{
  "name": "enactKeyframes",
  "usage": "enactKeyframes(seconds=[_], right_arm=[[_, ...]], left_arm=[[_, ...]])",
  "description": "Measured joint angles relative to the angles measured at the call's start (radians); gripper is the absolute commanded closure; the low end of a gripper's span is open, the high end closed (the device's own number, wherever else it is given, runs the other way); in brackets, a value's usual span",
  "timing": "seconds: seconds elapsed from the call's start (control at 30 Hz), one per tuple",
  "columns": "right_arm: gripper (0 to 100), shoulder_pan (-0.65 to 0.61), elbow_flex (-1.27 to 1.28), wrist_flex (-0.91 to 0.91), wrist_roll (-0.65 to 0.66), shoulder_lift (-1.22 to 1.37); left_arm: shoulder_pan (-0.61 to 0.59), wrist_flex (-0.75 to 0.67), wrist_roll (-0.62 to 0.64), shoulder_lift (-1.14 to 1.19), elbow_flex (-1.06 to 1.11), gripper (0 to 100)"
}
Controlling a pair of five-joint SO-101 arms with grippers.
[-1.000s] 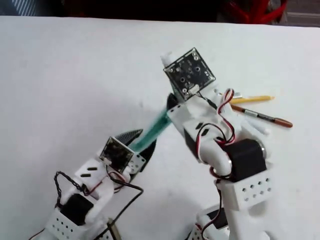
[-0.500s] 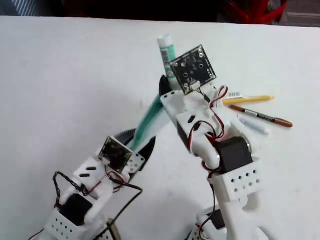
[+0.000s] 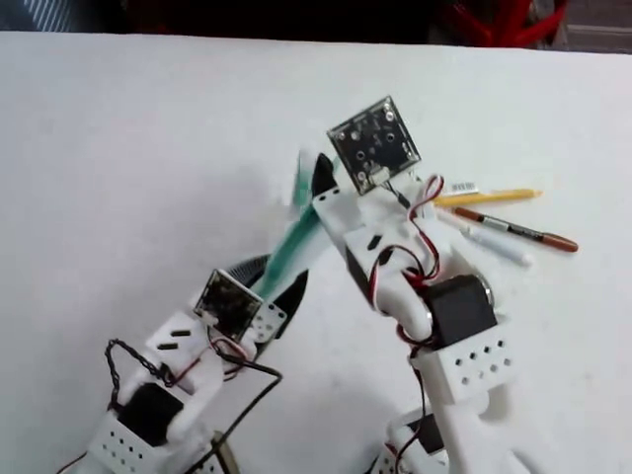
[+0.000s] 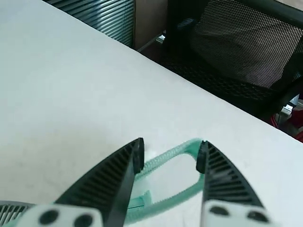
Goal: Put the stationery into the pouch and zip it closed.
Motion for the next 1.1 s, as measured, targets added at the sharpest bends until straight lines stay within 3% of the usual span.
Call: enactKeyframes(seconds=[0.2,0.4,0.57,0.8,1.1], right_arm=[[81.4,0.043,0.017,0.031,0.000,-0.140],[81.4,0.187,-0.009,0.112,0.002,-0.204],[81.5,0.308,-0.011,0.127,-0.061,-0.207],[81.5,0.344,-0.034,0.127,-0.114,-0.204],[81.5,0.454,-0.015,0.081,-0.334,0.150]], left_arm=[[0.000,0.000,0.000,0.000,0.000,85],[-0.009,0.000,0.000,0.000,0.000,85],[-0.064,-0.015,0.000,0.002,0.000,98],[-0.078,-0.052,0.003,0.002,0.000,98],[-0.077,-0.035,0.002,0.002,-0.025,98]])
